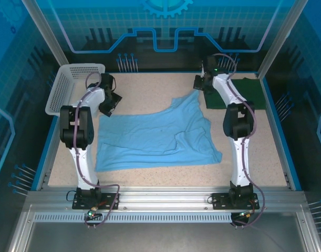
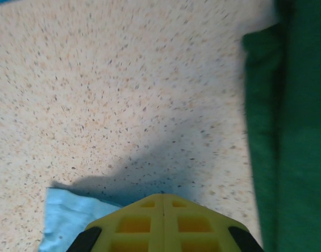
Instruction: Fold and stack the t-shirts
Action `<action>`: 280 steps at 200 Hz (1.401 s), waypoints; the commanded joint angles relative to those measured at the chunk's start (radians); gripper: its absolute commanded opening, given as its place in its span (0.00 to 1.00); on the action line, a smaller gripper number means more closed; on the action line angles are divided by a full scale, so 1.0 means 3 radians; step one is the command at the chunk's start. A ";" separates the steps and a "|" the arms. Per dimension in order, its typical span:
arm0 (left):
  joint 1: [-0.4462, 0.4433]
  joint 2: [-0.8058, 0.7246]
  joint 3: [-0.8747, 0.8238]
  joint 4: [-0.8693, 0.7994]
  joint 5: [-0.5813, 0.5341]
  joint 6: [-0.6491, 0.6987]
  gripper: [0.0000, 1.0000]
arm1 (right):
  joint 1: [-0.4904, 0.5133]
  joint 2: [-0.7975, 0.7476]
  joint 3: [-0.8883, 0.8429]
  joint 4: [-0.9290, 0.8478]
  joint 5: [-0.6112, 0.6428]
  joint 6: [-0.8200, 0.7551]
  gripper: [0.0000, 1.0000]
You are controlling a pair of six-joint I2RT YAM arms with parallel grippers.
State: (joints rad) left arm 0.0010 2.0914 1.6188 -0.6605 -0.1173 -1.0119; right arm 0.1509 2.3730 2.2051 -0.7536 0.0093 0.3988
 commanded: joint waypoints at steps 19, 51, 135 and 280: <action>-0.0115 0.0166 0.0174 -0.0406 -0.0187 -0.0126 0.71 | -0.0045 -0.0208 -0.0242 0.0206 -0.0099 -0.0014 0.00; -0.0146 0.0220 0.0182 -0.0416 -0.0165 -0.0271 0.72 | -0.0125 -0.0357 -0.0498 0.0403 -0.0138 0.0067 0.00; -0.0210 0.0500 0.0800 -0.0717 -0.0406 -0.0096 0.70 | -0.0329 -0.0511 -0.0830 0.0518 -0.0144 0.0090 0.00; -0.0309 0.0253 0.1096 -0.1043 -0.0779 0.0059 0.66 | -0.0359 -0.0562 -0.0922 0.0566 -0.0362 0.0099 0.00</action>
State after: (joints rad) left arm -0.0368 2.1647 1.8740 -0.9413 -0.3767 -0.9638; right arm 0.0528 2.2379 1.9434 -0.5999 -0.0681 0.4252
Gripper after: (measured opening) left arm 0.659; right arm 0.051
